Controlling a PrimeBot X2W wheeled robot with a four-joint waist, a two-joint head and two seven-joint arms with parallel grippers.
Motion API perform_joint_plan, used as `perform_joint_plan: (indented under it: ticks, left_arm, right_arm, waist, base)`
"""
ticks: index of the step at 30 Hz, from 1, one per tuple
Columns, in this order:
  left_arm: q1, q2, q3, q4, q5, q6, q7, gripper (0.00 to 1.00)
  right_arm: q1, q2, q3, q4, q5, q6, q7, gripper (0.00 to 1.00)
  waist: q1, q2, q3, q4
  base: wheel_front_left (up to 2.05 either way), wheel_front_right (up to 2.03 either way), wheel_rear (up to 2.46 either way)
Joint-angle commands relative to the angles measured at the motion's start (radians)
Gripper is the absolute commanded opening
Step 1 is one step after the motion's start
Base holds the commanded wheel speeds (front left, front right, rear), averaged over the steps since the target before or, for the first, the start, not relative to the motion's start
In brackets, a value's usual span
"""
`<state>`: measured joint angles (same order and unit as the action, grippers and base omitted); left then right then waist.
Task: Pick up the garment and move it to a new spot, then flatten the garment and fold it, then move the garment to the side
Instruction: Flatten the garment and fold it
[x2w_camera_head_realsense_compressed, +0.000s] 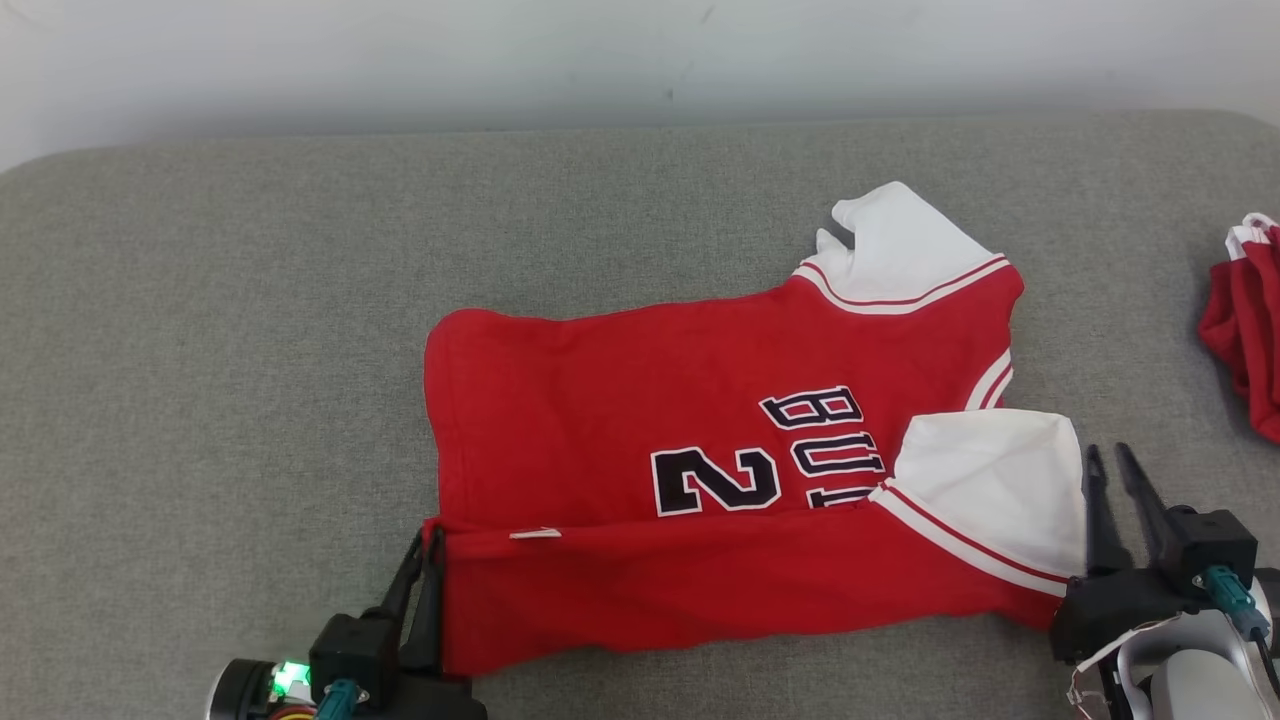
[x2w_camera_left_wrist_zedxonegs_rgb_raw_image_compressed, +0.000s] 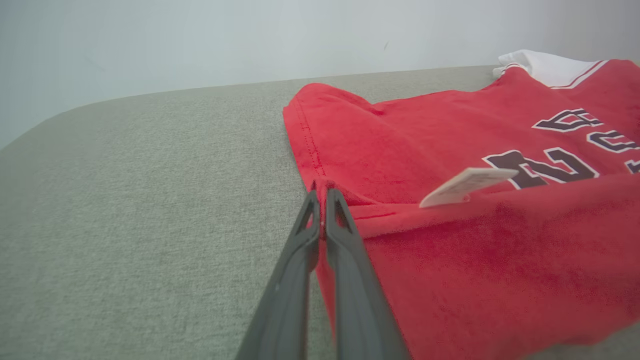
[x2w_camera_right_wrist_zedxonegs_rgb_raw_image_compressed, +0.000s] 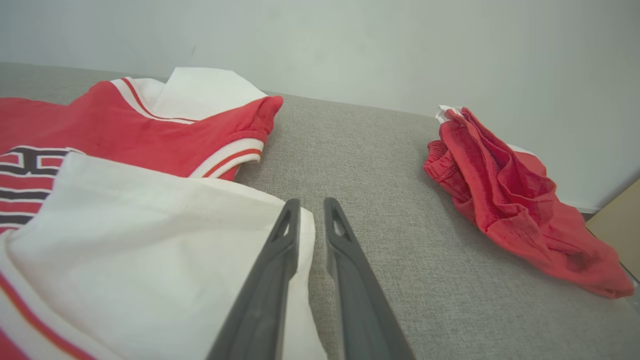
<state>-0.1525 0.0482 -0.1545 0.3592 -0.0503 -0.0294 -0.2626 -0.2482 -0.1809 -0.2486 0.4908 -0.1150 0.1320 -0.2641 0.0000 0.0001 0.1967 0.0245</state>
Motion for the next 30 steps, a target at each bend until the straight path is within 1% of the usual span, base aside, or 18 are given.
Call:
perform_joint_plan:
  ticks: [1,8,14,21,26,27,28,30]
  left_arm:
    - [-0.004,0.004,0.009,-0.01,-0.01,0.012,-0.003,1.0]
    - [0.073,0.004,0.024,-0.058,-0.033,0.031,-0.003,1.0]
    - [0.139,0.004,0.026,-0.062,-0.035,0.033,-0.003,1.0]
    - [0.14,0.004,0.015,-0.055,-0.018,0.02,-0.003,1.0]
    - [0.132,0.004,0.005,-0.065,-0.024,0.012,-0.003,1.0]
    - [0.134,0.004,0.003,-0.068,-0.028,0.005,-0.003,1.0]
    - [0.138,0.004,0.002,-0.07,-0.031,0.003,-0.003,1.0]
    - [0.145,0.004,0.001,-0.071,-0.04,-0.003,-0.003,1.0]
  right_arm:
    - [0.005,0.007,-0.002,-0.013,0.009,-0.003,0.001,1.0]
    - [0.108,0.031,-0.016,-0.042,0.046,-0.003,0.001,1.0]
    - [0.181,0.046,-0.019,-0.015,0.056,-0.003,0.001,1.0]
    - [0.16,0.044,-0.006,0.038,0.09,-0.003,0.001,1.0]
    - [0.133,0.027,0.018,0.113,0.107,-0.003,0.001,1.0]
    - [0.129,0.027,0.022,0.13,0.111,-0.003,0.001,0.97]
    - [0.125,0.026,0.025,0.138,0.115,-0.003,0.001,0.88]
    - [0.116,0.021,0.033,0.155,0.121,-0.003,0.002,0.48]
  waist:
    - [0.0,-0.0001,-0.002,-0.002]
    - [0.0,-0.0001,-0.03,-0.008]
    - [0.0,-0.0001,-0.06,-0.023]
    - [0.0,-0.0001,-0.059,-0.02]
    - [0.0,-0.0001,-0.053,-0.008]
    - [0.0,-0.0001,-0.052,-0.006]
    - [0.0,-0.0001,-0.052,-0.004]
    - [0.0,-0.0001,-0.049,-0.001]
  base:
    - [0.0,0.0,0.0]
    - [0.0,0.0,0.0]
    - [0.0,0.0,0.0]
    - [0.0,0.0,0.0]
    - [0.0,0.0,0.0]
    - [0.0,0.0,0.0]
    - [0.0,0.0,0.0]
    - [0.0,0.0,0.0]
